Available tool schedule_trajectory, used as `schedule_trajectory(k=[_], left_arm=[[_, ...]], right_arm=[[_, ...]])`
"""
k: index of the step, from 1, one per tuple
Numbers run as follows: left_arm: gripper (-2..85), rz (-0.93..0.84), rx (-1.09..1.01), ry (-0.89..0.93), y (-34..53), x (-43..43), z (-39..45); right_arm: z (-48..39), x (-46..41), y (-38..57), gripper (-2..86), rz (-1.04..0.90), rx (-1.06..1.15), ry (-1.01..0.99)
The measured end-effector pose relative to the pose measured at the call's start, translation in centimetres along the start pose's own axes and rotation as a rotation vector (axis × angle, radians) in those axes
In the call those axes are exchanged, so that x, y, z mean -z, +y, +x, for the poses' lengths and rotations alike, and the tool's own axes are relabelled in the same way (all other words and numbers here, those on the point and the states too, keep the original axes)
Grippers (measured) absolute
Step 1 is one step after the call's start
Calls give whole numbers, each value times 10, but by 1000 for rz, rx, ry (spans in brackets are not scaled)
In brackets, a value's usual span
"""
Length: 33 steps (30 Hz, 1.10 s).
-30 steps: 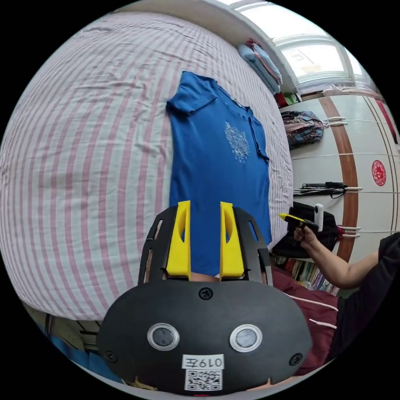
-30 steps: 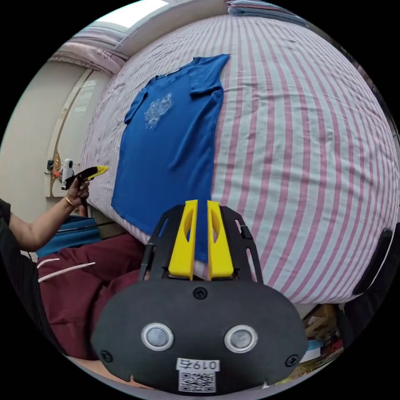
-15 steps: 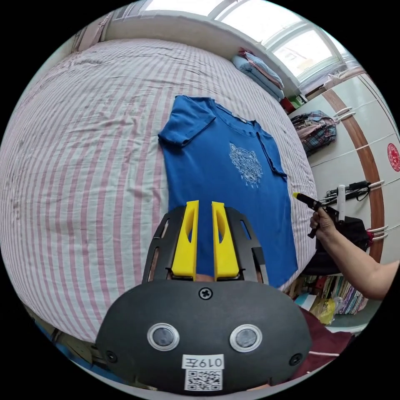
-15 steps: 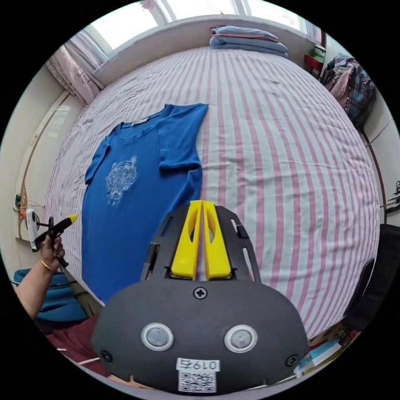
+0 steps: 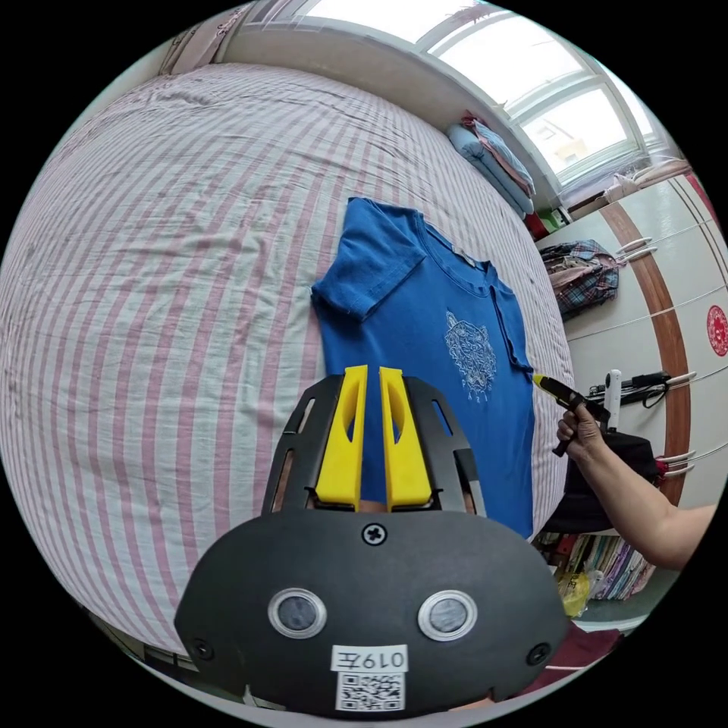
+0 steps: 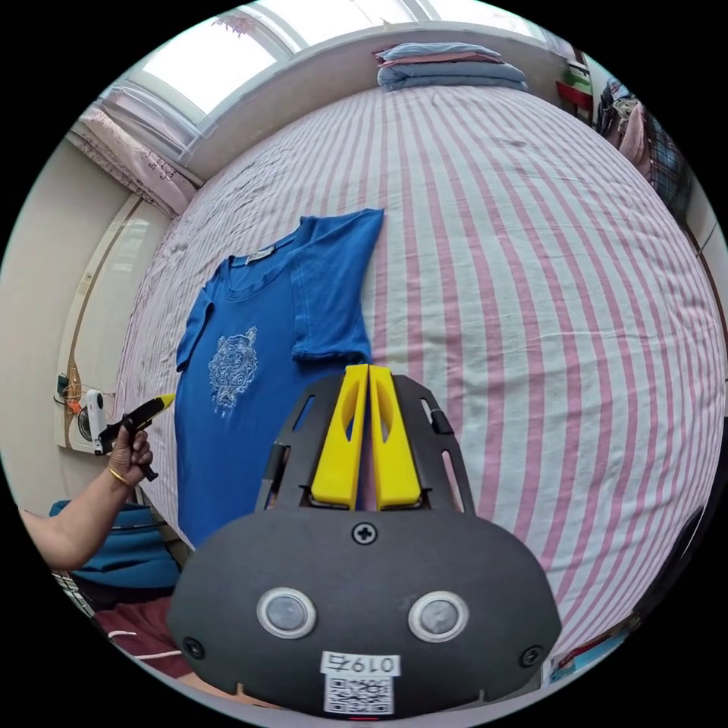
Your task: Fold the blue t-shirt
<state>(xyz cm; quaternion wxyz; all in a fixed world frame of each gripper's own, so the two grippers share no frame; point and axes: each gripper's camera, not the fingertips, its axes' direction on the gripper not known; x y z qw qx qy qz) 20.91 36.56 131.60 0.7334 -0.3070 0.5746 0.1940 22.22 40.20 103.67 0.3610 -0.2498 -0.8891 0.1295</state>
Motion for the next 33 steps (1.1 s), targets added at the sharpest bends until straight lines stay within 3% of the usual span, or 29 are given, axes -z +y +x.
schedule_trajectory(k=[3, 14, 23, 33], left_arm=[[12, 0, 10, 15, 6, -5, -6], [12, -7, -12, 39, 18, -23, -11], [13, -32, -28, 6, 18, -43, -17], [13, -17, -39, 24, 24, -46, -22]], right_arm=[[6, 2, 8, 35, -14, 10, -13], [13, 4, 21, 2, -51, 51, -36], [19, 7, 31, 2, -76, 53, 81], [34, 27, 62, 40, -68, 45, -43]])
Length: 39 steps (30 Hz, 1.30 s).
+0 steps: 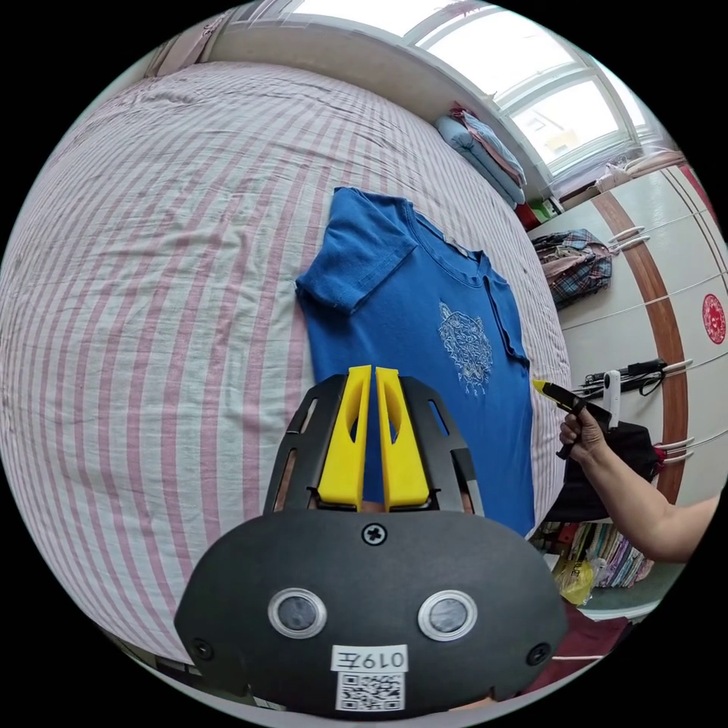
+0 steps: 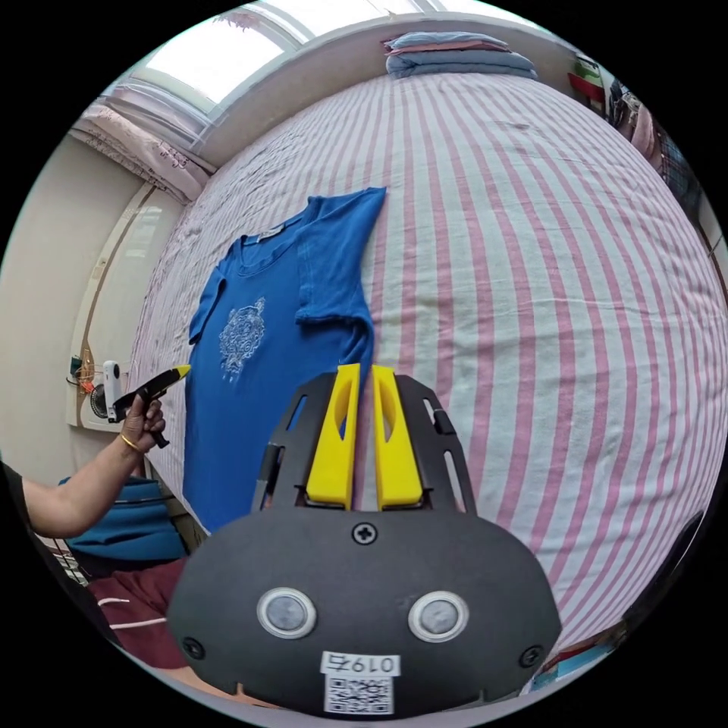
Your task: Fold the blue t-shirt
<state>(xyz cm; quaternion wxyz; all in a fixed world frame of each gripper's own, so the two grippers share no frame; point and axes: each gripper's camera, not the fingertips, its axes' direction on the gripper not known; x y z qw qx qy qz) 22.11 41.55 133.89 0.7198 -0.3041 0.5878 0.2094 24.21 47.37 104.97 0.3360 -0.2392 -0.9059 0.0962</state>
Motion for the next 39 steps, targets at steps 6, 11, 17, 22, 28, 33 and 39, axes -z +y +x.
schedule_trajectory(k=[6, 11, 17, 22, 28, 33, 39], left_arm=[[15, -1, 5, 16, 4, -8, -1], [15, -16, 4, -3, 5, -15, -4], [11, -43, 15, -19, 8, -22, -13], [10, -24, 9, -12, 14, -20, -15], [9, -9, 25, 12, 25, -21, -19], [9, -21, 32, 5, 34, -25, -21], [9, -53, 27, -20, 41, -30, -28]], right_arm=[[-10, -9, 9, 12, -51, 17, 33], [-13, -6, 13, -2, -52, 15, 122], [-14, -8, 20, 3, -61, 3, 131], [-1, 6, 35, 25, -23, -24, 38], [-4, 3, 53, 40, -71, -1, 5], [-10, 3, 63, -5, -73, 4, 89], [-17, 1, 71, 12, -100, 30, 149]])
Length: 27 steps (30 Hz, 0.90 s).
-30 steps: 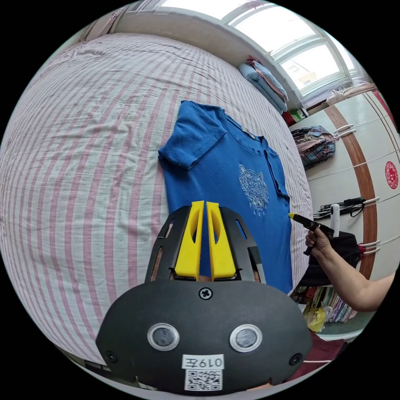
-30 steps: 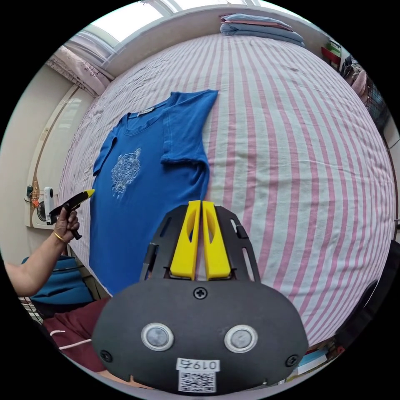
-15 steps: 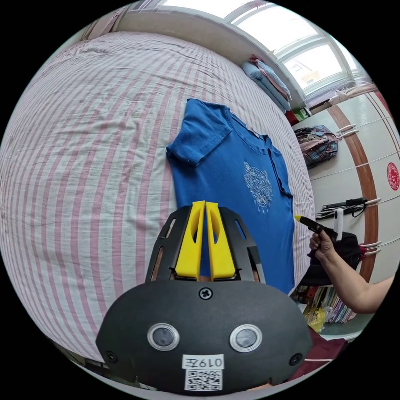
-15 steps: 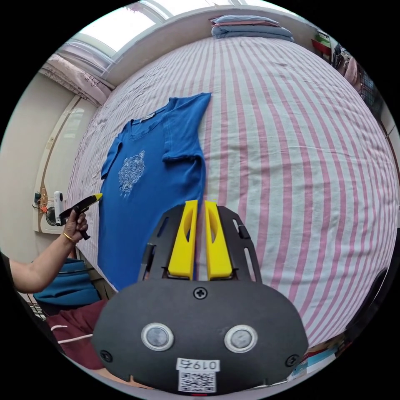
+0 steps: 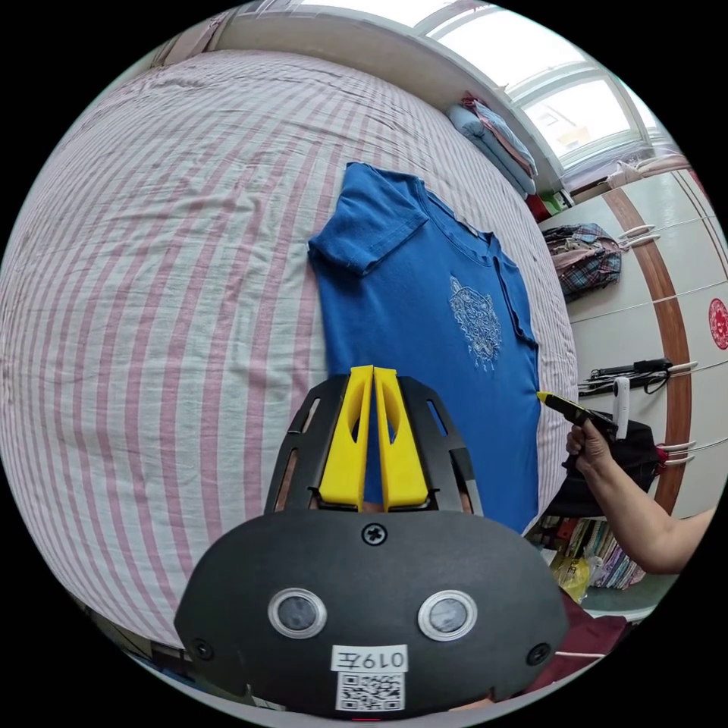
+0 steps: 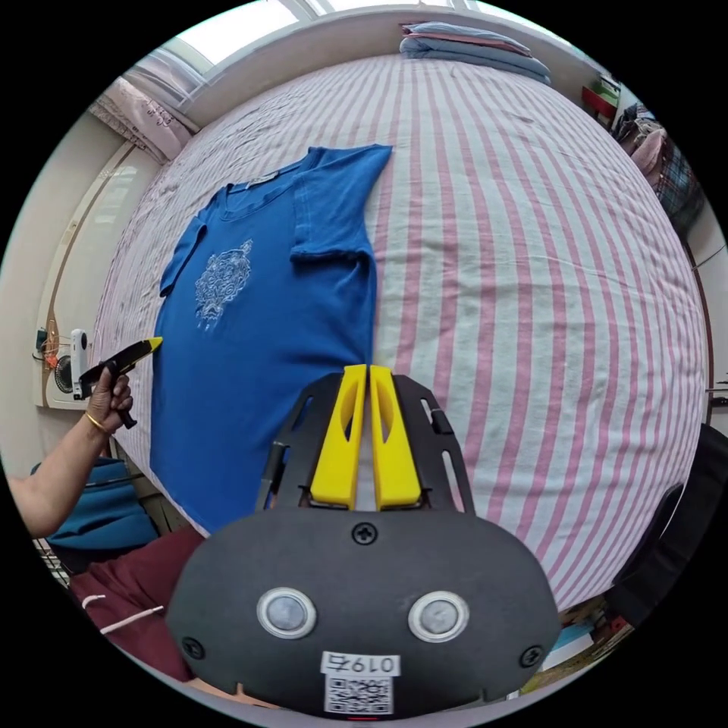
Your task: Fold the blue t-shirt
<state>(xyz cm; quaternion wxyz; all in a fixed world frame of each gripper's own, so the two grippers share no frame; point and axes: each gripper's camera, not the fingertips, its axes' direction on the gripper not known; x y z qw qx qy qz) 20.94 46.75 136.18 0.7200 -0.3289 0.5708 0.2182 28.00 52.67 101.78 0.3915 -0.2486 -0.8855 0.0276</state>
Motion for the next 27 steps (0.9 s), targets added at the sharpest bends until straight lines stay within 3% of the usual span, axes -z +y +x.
schedule_trajectory(k=[11, 17, 27], left_arm=[[8, 6, 7, 27, 26, 1, -11], [8, -10, 20, 25, 42, -1, -19], [9, -29, -24, 1, 74, 8, -28]], right_arm=[[19, 5, 50, 47, -19, -34, -167], [17, 5, 68, -5, -25, -32, -117], [5, 22, 112, 11, -30, 26, -27]])
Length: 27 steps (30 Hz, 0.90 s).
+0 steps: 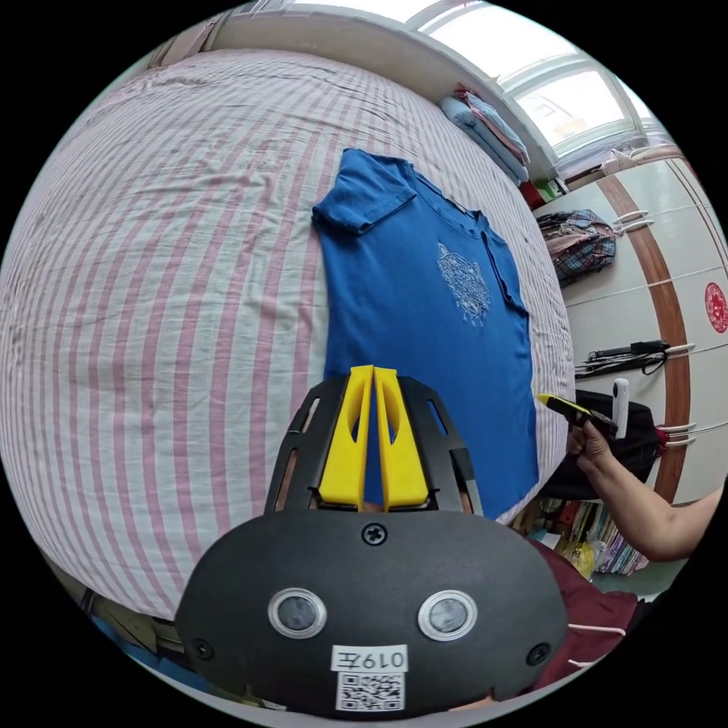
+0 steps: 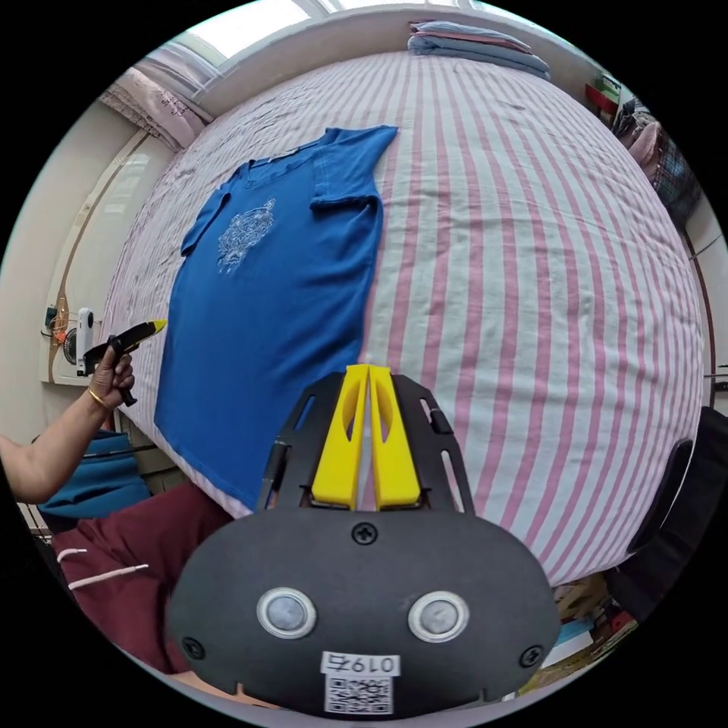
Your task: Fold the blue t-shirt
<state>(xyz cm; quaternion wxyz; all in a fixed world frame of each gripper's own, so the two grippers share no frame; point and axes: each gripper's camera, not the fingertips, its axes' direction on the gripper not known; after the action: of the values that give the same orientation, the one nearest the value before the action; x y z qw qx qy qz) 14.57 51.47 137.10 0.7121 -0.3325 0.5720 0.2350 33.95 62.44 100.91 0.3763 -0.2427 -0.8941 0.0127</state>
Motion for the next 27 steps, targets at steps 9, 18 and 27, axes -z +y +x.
schedule_trajectory(k=[9, 18, 27], left_arm=[[9, 0, 109, -16, 45, 9, -31], [9, -8, 149, -18, 65, 7, -58], [18, -22, 157, -30, 83, 7, -79]], right_arm=[[5, -10, 32, 66, -38, -74, -101], [11, -6, 47, 42, -31, -109, -135], [20, -12, 71, 12, -73, -138, -56]])
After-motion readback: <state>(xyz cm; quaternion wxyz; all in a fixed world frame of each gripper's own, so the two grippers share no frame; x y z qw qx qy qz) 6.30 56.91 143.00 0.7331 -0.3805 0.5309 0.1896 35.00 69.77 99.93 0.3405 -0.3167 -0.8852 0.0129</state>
